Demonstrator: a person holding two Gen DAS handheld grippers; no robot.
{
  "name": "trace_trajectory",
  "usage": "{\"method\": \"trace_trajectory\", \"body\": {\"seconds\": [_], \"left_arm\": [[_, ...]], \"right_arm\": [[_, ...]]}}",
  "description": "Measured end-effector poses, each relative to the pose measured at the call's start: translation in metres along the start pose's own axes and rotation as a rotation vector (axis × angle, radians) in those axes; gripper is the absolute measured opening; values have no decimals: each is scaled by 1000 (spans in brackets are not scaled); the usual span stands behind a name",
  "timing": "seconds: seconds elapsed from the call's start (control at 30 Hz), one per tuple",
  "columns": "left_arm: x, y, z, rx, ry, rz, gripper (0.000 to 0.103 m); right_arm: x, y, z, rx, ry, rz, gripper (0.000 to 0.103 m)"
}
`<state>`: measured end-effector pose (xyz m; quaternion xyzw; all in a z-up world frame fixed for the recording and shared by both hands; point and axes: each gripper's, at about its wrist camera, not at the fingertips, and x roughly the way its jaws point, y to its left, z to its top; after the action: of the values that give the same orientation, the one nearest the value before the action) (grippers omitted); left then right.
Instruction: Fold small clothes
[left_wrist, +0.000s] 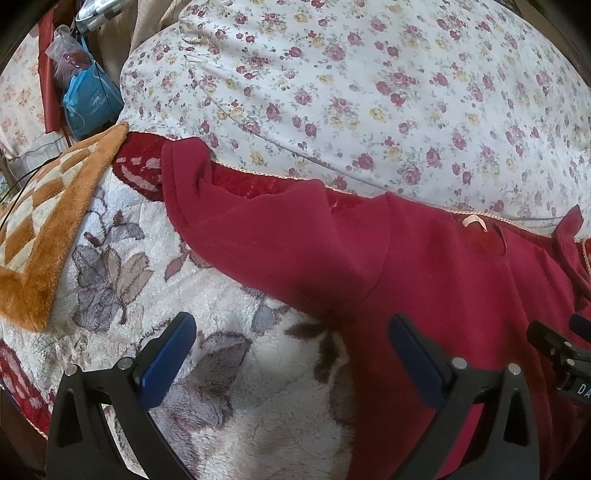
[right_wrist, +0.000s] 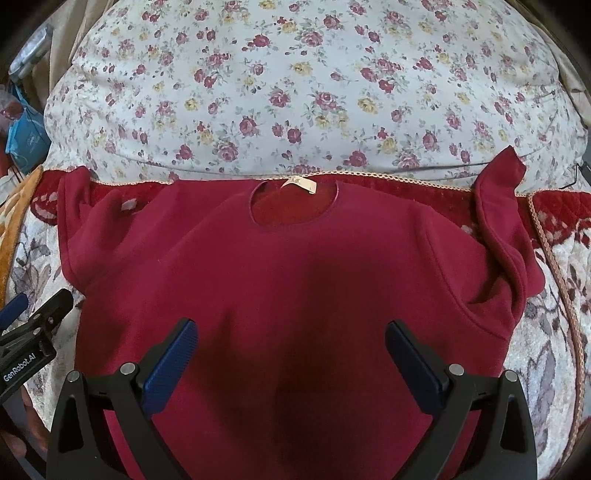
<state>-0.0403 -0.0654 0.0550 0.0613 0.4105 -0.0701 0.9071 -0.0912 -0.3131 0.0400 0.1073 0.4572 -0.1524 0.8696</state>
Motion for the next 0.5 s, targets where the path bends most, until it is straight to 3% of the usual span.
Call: {"method": "trace_trajectory", "body": {"seconds": [0.5], "left_arm": [[1, -4, 2, 5, 3, -1, 103]], "right_arm": [[3, -2, 0, 7, 9, 5, 103]]}}
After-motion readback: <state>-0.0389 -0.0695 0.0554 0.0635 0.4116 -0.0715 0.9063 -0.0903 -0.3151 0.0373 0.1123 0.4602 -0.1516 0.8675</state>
